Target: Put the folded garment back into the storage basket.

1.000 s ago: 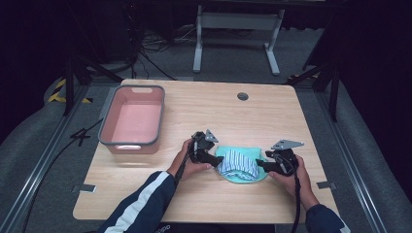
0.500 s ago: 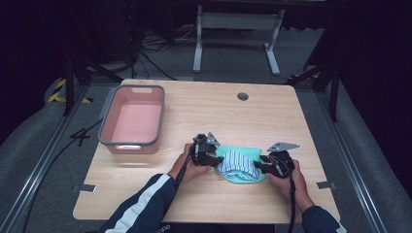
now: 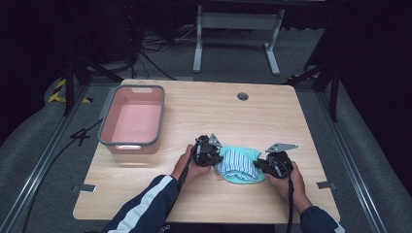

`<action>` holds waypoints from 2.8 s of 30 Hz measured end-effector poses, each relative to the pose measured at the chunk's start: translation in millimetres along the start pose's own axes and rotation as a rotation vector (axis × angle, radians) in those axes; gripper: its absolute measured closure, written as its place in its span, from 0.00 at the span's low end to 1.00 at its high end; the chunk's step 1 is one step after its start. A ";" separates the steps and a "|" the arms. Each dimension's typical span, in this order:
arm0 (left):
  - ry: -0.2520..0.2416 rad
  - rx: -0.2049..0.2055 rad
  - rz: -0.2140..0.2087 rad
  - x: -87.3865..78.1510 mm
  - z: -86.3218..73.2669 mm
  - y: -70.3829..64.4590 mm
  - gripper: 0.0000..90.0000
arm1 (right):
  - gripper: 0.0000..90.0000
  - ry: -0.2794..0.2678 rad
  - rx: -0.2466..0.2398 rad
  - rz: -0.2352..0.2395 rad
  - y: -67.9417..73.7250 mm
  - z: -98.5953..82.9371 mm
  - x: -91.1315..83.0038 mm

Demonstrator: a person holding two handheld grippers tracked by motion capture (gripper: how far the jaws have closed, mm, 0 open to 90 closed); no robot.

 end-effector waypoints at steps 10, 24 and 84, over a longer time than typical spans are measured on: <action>0.009 0.036 0.007 -9.7 8.3 -1.7 0.92 | 0.93 -0.021 -0.020 0.012 5.1 8.1 -7.1; 0.026 0.071 0.019 -30.0 20.6 1.1 0.92 | 0.93 -0.059 -0.046 0.035 18.2 27.3 -14.1; -0.025 0.084 0.178 -151.5 25.7 47.0 0.92 | 0.93 -0.164 -0.216 0.124 83.3 143.5 1.7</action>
Point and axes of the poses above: each handheld gripper's, and its own axes: x roughly forward along the jaws, z roughly out of its top, y roughly to its left, the point moved 1 cm from there along x, roughly forward along the jaws, and after that the axes turned 9 degrees about -y, right-handed, at the moved point
